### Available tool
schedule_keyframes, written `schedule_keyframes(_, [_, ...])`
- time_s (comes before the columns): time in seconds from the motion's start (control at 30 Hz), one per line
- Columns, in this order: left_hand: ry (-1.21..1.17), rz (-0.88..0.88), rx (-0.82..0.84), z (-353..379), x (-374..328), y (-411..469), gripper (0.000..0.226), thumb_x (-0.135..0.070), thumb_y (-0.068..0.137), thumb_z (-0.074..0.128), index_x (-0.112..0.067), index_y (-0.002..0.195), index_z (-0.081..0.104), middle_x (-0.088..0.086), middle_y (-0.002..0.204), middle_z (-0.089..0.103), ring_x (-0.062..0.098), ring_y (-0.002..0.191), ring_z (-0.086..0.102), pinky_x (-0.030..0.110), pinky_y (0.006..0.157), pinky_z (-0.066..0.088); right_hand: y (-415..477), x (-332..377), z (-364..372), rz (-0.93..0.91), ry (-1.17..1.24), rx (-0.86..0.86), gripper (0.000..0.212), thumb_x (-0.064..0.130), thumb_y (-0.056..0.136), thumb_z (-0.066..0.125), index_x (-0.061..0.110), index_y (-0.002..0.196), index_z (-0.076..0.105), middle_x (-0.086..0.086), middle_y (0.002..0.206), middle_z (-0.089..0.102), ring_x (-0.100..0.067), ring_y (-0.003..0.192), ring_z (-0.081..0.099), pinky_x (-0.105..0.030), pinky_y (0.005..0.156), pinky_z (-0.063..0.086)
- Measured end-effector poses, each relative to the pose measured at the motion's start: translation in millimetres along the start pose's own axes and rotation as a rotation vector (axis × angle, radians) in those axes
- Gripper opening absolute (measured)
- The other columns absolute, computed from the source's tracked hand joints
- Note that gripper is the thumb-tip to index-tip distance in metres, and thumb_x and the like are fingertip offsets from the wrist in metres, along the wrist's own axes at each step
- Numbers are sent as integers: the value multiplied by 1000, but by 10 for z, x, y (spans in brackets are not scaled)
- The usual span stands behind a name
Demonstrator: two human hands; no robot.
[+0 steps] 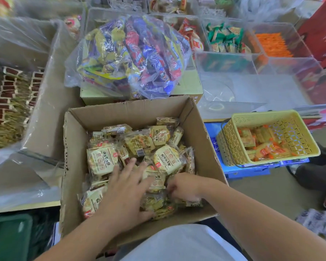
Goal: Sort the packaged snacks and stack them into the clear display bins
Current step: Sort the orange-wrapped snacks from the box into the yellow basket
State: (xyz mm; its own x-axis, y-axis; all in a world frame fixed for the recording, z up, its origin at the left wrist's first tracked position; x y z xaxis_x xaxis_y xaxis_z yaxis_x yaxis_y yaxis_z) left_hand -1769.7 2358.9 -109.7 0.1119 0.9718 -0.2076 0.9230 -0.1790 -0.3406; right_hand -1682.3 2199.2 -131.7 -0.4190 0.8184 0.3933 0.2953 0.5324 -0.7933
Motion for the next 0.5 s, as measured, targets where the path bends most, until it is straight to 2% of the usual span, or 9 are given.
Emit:
schedule_keyframes(0.07, [101, 99, 10, 83, -158, 103, 95, -70, 73, 70, -34, 152, 32, 4, 170, 19, 33, 158, 2, 63, 116, -22, 110, 48, 30, -29, 12, 9, 40, 7, 95, 51, 18, 131, 64, -7, 123, 67, -28, 106, 61, -41, 93, 51])
schedule_keyframes(0.1, [155, 110, 21, 108, -196, 164, 93, -63, 76, 72, -28, 153, 32, 9, 168, 22, 36, 157, 6, 66, 116, -20, 142, 57, 28, -40, 54, -2, 46, 5, 95, 50, 20, 138, 58, -6, 127, 65, -27, 109, 61, -41, 96, 51])
schedule_keyframes(0.2, [279, 29, 64, 78, -146, 345, 90, -57, 83, 69, -23, 156, 28, 14, 166, 21, 40, 154, 10, 73, 114, -7, 184, -3, -10, -58, 210, -53, 66, -7, 93, 44, 27, 150, 47, -1, 143, 56, -21, 125, 54, -33, 106, 44])
schedule_keyframes(0.27, [320, -10, 58, 5, -71, 419, 73, -46, 85, 69, -25, 149, 40, 15, 160, 33, 40, 150, 22, 74, 113, 3, 191, -47, -26, -63, 324, -78, 76, -16, 90, 37, 27, 153, 43, 3, 150, 52, -16, 134, 50, -31, 115, 39])
schedule_keyframes(0.33, [323, -37, 48, -48, 20, 438, 59, -33, 86, 69, -27, 141, 48, 13, 156, 40, 39, 147, 27, 74, 113, 9, 207, -105, -56, -40, 470, -132, 71, -19, 91, 33, 20, 147, 51, -1, 144, 59, -13, 131, 55, -34, 116, 40])
schedule_keyframes(0.4, [331, -52, 39, -68, 112, 422, 58, -25, 86, 69, -28, 140, 48, 13, 157, 38, 39, 149, 25, 74, 114, 9, 233, -178, -127, 4, 578, -242, 57, -20, 92, 35, 8, 133, 62, -8, 130, 68, -11, 118, 62, -32, 113, 43])
schedule_keyframes(0.43, [343, -53, 31, -79, 151, 412, 60, -24, 86, 70, -29, 141, 47, 12, 158, 37, 39, 150, 23, 75, 114, 8, 238, -202, -169, 23, 582, -289, 52, -19, 93, 37, 7, 129, 64, -9, 125, 70, -10, 113, 63, -25, 109, 45])
schedule_keyframes(0.5, [342, -63, 10, -118, 231, 403, 62, -23, 85, 73, -31, 139, 46, 10, 160, 35, 38, 152, 21, 75, 114, 7, 240, -206, -251, 34, 500, -373, 48, -13, 95, 42, 11, 129, 67, -3, 125, 70, -9, 112, 63, -6, 92, 46])
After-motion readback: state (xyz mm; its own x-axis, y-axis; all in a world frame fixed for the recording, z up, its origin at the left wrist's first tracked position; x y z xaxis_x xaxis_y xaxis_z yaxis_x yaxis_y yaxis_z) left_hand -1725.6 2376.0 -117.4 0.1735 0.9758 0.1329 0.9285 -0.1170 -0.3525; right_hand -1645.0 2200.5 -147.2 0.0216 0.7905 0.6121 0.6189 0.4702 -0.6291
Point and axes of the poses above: each hand's wrist, its own y-axis towards the middle knuckle, its own z-axis out of the palm, x = y × z, the point moved 5 cm from there along y, towards the middle knuckle
